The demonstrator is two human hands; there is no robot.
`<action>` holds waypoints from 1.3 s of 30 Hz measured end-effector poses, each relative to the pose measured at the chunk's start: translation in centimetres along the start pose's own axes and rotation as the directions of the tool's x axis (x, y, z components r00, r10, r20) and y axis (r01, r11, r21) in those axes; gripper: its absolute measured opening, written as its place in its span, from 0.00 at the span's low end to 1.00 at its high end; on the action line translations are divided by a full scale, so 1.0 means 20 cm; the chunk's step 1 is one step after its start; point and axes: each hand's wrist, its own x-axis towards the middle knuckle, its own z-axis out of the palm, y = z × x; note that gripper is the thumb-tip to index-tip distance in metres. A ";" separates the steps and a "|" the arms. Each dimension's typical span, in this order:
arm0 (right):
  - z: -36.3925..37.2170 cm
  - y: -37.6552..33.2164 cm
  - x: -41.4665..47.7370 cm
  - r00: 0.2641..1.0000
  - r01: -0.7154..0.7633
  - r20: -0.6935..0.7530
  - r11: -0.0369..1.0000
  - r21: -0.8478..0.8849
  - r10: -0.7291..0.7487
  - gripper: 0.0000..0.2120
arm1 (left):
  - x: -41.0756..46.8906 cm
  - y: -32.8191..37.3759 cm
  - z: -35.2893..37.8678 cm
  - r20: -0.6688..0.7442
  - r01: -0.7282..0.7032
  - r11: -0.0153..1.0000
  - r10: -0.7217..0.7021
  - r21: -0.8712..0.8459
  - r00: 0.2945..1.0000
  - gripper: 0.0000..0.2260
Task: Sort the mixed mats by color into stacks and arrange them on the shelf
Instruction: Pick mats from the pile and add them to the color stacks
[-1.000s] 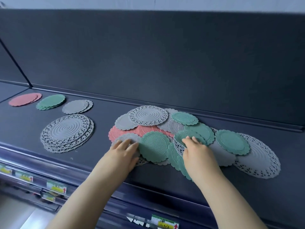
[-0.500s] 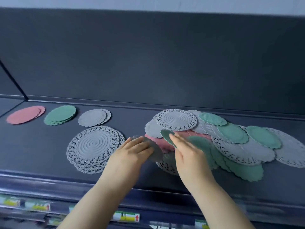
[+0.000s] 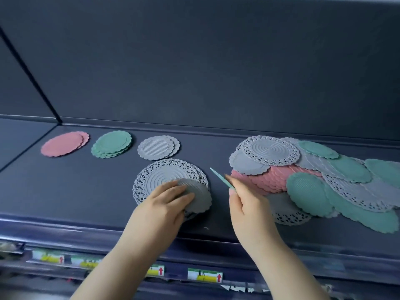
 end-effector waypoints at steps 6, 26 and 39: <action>0.01 -0.02 0.06 0.993 -0.024 0.120 0.998 0.062 0.017 0.17 | 0.04 0.03 0.00 0.059 0.040 0.999 -0.041 0.015 0.997 0.17; 0.26 -0.25 0.32 0.966 -0.246 0.160 0.918 0.312 0.205 0.16 | 0.08 -0.49 -0.14 -0.065 0.163 0.984 -0.158 0.069 0.985 0.17; 0.84 -0.67 0.50 0.982 -0.190 0.014 0.965 0.182 0.190 0.17 | 0.04 -1.30 -0.37 -0.068 0.068 0.996 -0.064 0.055 0.996 0.18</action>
